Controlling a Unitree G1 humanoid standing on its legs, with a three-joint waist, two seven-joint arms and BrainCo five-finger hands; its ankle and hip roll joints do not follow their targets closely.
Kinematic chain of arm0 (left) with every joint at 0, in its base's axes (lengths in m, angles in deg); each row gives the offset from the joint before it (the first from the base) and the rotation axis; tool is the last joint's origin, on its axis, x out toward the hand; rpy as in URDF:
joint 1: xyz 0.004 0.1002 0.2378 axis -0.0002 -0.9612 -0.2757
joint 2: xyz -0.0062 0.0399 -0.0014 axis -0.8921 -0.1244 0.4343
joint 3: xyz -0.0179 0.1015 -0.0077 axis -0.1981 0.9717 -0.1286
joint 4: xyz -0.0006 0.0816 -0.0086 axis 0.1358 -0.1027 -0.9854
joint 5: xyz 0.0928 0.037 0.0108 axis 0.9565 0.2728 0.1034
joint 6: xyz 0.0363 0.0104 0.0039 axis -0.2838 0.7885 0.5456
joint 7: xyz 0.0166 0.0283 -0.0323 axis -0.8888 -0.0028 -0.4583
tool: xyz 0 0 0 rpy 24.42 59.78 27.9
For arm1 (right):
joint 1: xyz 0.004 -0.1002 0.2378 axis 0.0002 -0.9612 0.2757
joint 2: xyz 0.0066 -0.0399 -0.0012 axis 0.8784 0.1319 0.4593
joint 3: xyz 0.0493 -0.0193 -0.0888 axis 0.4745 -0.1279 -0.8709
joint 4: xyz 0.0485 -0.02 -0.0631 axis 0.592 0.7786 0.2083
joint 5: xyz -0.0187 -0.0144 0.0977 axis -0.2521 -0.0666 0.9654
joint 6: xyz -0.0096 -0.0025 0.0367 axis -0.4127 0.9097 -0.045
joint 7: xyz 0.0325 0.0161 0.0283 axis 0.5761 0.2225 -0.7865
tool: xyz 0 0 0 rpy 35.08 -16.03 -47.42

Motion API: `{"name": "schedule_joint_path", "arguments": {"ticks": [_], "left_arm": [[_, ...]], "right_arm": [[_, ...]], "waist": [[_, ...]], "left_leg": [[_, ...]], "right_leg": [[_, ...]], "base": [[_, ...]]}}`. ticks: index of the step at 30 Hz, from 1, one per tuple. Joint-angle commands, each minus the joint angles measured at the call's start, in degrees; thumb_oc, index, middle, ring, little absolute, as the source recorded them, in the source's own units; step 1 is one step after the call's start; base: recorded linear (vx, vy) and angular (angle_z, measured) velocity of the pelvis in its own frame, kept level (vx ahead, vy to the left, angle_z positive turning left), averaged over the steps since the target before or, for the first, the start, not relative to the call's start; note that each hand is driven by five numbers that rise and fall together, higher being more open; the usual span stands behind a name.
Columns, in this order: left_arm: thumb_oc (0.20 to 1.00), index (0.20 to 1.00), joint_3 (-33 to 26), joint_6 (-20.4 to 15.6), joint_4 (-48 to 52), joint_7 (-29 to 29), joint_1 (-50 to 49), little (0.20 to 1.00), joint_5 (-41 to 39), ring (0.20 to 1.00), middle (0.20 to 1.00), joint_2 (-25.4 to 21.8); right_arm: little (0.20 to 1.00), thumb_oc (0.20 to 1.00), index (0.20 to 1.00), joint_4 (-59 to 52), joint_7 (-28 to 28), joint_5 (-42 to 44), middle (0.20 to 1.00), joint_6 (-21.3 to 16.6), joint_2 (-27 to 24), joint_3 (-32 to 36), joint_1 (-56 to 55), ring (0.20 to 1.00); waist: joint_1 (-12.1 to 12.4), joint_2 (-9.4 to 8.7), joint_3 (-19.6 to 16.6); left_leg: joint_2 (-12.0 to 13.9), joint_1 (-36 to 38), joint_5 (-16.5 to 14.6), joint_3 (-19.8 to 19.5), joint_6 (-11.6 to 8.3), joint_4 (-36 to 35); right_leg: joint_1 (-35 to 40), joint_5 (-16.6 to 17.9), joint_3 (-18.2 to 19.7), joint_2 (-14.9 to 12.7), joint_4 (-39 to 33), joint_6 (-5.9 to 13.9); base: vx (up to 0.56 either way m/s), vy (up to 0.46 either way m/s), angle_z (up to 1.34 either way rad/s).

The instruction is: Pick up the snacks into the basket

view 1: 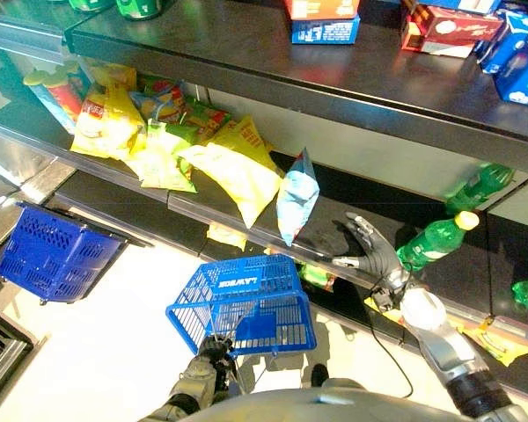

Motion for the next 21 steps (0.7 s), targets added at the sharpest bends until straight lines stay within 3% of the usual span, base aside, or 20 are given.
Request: {"name": "schedule_joint_path", "arguments": {"ticks": [1,2,3,4,7,9,10,12,14,21], "left_arm": [[0.2,0.2,0.4,1.2,-3.6,-3.2,0.1,0.2,0.9,0.2,0.2,-6.8],[0.225,0.225,0.7,1.4,-3.8,-3.8,0.3,0.225,1.0,0.225,0.225,-6.8],[0.398,0.398,1.5,1.6,-3.5,-4.2,0.8,0.398,0.8,0.398,0.398,-7.1],[0.517,0.517,2.4,1.8,-3.8,-4.4,1.1,0.517,2.0,0.517,0.517,-7.1],[0.595,0.595,4.8,2.1,-3.4,-4.9,1.6,0.595,4.9,0.595,0.595,-7.3],[0.529,0.529,6.8,2.3,-2.7,-5.4,1.7,0.529,6.7,0.529,0.529,-7.7],[0.42,0.42,7.5,2.4,-2.6,-5.9,2.1,0.42,6.8,0.42,0.42,-7.9],[0.426,0.426,8.4,2.2,-2.2,-6.2,2.7,0.426,5.6,0.426,0.426,-8.5],[0.222,0.222,8.4,2.2,-2.3,-7.5,3.7,0.222,3.7,0.222,0.222,-8.6],[0.2,0.2,11.6,1.9,-1.6,-8.7,4.7,0.2,3.0,0.2,0.2,-8.1]], "right_arm": [[1.0,1.0,1.0,-0.5,3.9,-0.8,1.0,-1.0,0.9,1.9,6.7,1.0],[1.0,1.0,1.0,1.0,5.5,-0.9,1.0,-0.4,1.2,1.7,8.2,1.0],[1.0,1.0,1.0,3.7,7.0,-0.6,1.0,0.2,1.4,1.0,11.0,1.0],[1.0,1.0,1.0,5.4,7.8,-0.1,1.0,0.8,1.8,1.0,12.6,1.0],[1.0,1.0,1.0,9.0,10.0,-1.5,1.0,1.2,1.9,0.3,16.5,1.0],[1.0,1.0,1.0,13.7,11.7,-1.7,1.0,1.6,1.7,-1.0,20.8,1.0],[1.0,1.0,1.0,16.5,12.6,-1.9,1.0,1.9,1.5,-2.0,23.6,1.0],[1.0,1.0,1.0,22.1,14.2,-1.0,1.0,2.9,1.0,-3.7,29.2,1.0],[1.0,1.0,1.0,25.6,15.3,-1.0,1.0,3.4,1.3,-5.1,33.2,1.0],[1.0,1.0,1.0,34.9,16.3,-2.1,1.0,5.2,0.0,-9.6,45.2,1.0]], "waist": [[2.5,-3.34,0.2],[2.8,-3.41,0.3],[3.2,-3.48,0.8],[3.3,-3.56,1.0],[3.8,-3.67,1.4],[4.2,-3.67,1.8],[4.4,-3.7,2.2],[5.1,-3.74,3.5],[5.5,-3.86,4.5],[6.9,-4.26,7.2]], "left_leg": [[-6.2,-0.7,-3.4,-1.1,4.53,0.0],[-6.2,-1.0,-3.4,-1.2,4.6,0.0],[-6.3,-1.7,-3.1,-1.4,4.63,0.0],[-6.4,-2.0,-2.9,-1.5,4.66,0.0],[-6.6,-2.8,-2.7,-1.6,4.76,0.0],[-6.7,-3.6,-2.5,-1.7,4.84,0.0],[-6.7,-4.1,-2.3,-1.8,4.83,0.0],[-6.8,-5.6,-1.6,-2.0,4.78,0.0],[-6.9,-7.0,-0.9,-2.0,4.72,0.0],[-7.3,-10.1,0.5,-3.1,4.73,0.0]], "right_leg": [[-4.2,3.1,3.2,-0.5,0.2,2.71],[-4.4,3.2,3.1,-0.6,0.2,2.77],[-4.8,3.5,2.9,-0.6,0.2,2.75],[-5.2,3.6,2.8,-0.7,0.2,2.78],[-5.9,3.9,2.7,-0.8,0.2,2.87],[-6.7,4.2,2.6,-0.9,0.2,2.9],[-7.2,4.4,2.6,-0.8,0.2,2.88],[-8.5,5.0,2.5,-0.9,0.2,2.85],[-9.9,5.6,2.4,-0.8,0.2,2.81],[-12.6,7.0,1.4,-0.9,0.2,2.79]], "base": [[-0.01,0.011,0.06],[-0.04,0.014,0.06],[-0.06,0.02,0.07],[-0.05,0.013,0.06],[-0.04,0.014,0.1],[-0.06,0.024,0.04],[-0.09,0.024,0.0],[-0.14,0.029,0.01],[-0.1,0.021,0.0],[-0.05,0.021,0.1]]}}
